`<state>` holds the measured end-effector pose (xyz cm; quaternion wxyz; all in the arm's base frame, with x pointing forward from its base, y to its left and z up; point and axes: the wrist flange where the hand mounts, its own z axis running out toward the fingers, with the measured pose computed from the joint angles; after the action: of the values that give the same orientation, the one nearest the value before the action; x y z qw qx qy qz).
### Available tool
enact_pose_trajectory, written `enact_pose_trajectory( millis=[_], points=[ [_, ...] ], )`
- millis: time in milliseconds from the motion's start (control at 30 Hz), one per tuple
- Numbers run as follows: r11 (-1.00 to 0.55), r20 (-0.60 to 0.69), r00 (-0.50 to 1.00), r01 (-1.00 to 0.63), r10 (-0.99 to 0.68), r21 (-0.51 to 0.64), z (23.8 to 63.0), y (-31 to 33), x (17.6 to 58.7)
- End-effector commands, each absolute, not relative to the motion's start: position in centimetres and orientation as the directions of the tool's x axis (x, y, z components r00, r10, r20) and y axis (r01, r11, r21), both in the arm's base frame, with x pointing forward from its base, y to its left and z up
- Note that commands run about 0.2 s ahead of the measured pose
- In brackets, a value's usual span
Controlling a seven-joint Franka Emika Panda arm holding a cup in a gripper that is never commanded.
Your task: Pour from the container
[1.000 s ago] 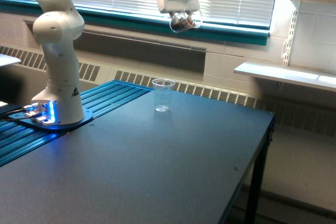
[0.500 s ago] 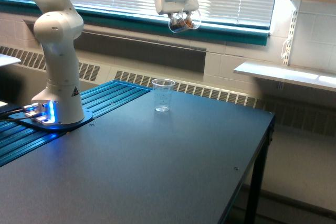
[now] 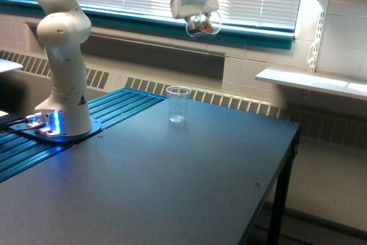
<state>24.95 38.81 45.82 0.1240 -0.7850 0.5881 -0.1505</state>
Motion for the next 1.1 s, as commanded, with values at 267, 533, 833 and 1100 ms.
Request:
enact_pose_trajectory(
  millis=[267,533,833,1100],
  points=[
    [-0.218,0.007,0.234,-0.895,-0.972,-0.390,46.6,38.8,25.5],
    [-0.188,-0.029,0.217,-0.900,-0.976,-0.392,46.7,38.6,25.8],
    [-0.179,-0.057,0.218,-0.901,-0.974,-0.396,46.9,38.6,26.3],
    [-0.179,-0.093,0.233,-0.902,-0.968,-0.394,47.0,38.8,26.7]
  ],
)
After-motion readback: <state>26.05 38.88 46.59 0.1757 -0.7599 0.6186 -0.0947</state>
